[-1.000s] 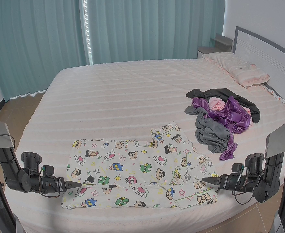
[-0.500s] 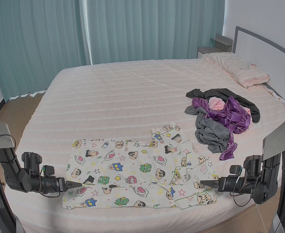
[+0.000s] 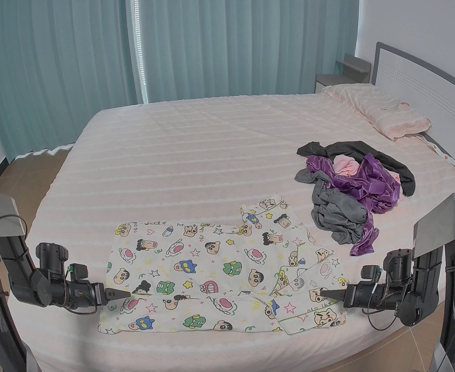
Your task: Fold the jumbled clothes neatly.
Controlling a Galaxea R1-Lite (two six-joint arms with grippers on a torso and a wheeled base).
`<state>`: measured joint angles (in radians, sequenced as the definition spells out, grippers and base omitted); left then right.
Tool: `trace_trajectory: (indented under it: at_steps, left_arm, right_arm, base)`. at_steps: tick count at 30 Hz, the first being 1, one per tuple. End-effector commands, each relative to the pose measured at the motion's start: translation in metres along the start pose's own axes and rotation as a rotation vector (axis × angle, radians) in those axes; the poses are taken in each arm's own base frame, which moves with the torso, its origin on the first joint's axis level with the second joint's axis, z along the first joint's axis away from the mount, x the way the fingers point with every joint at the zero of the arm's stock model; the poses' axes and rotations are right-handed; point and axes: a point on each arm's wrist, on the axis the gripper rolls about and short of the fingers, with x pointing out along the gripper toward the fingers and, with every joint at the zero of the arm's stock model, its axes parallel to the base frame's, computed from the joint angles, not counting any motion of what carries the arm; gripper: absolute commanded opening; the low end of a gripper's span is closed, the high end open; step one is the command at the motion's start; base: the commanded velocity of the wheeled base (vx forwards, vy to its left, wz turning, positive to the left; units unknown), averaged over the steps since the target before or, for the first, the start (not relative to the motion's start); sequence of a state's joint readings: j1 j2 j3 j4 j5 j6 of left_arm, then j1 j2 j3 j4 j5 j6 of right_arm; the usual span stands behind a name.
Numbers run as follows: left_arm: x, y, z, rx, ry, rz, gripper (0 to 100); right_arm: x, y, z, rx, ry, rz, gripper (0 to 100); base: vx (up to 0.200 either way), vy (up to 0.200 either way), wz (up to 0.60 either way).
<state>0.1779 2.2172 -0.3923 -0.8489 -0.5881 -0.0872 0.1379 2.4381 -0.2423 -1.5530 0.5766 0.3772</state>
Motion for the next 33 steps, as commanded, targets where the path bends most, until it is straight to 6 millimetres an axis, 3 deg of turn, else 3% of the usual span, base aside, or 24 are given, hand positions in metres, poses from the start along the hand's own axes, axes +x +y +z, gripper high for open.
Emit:
trace_trajectory:
  at_steps: [1,9,23,33]
  left_arm:
    - [0.003,0.000,0.000,0.000,-0.001,-0.002,0]
    - [0.003,0.000,0.000,0.003,-0.002,-0.002,0]
    - [0.007,0.002,0.010,-0.047,-0.044,0.004,0]
    - [0.017,0.001,0.009,-0.047,-0.045,0.040,0]
  right_arm:
    - [0.001,-0.001,0.000,0.000,-0.002,0.000,0]
    - [0.000,0.001,0.003,-0.010,-0.017,0.003,0]
    - [0.009,0.005,0.030,-0.068,-0.139,-0.013,0]
    - [0.012,0.006,0.032,-0.080,-0.154,-0.024,0]
  base:
    - [0.000,0.000,0.00]
    - [0.000,0.000,0.00]
    - [0.000,0.000,0.00]
    - [0.000,0.000,0.00]
